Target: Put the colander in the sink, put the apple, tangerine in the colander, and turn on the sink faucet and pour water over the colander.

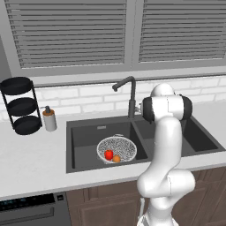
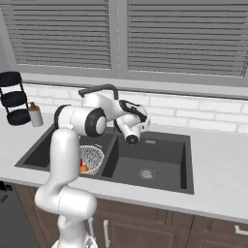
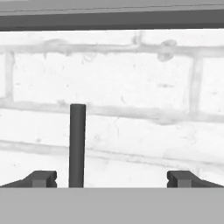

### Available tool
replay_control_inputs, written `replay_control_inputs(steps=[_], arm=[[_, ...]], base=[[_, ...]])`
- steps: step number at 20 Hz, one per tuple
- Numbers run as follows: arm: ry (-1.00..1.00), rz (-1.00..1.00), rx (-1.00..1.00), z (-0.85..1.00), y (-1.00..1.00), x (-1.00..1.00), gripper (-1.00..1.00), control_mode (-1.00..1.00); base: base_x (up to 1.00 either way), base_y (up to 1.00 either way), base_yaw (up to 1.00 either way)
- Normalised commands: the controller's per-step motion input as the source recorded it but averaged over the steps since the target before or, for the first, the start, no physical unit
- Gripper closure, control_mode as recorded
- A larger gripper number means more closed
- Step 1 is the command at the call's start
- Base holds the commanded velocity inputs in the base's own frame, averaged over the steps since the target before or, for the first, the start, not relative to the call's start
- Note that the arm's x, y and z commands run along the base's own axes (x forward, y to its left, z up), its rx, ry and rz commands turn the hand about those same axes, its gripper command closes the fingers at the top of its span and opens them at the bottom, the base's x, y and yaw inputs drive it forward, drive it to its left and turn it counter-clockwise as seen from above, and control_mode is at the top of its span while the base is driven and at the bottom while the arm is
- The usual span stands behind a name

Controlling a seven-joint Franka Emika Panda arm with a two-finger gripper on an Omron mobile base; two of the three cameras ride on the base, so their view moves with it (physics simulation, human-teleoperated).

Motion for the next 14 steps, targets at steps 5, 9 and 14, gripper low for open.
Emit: replay_control_inputs(steps=[5,9,14], arm=[[0.00,0.00,0.00,0.00,0.00,0.11,-1.00,-1.00],[0.00,0.00,0.00,0.00,0.00,0.27,-1.00,-1.00],[0.00,0.00,0.00,0.00,0.00,0.15,-1.00,-1.00]], base=[[0.00,0.00,0.00],[0.00,0.00,0.00],[0.00,0.00,0.00]])
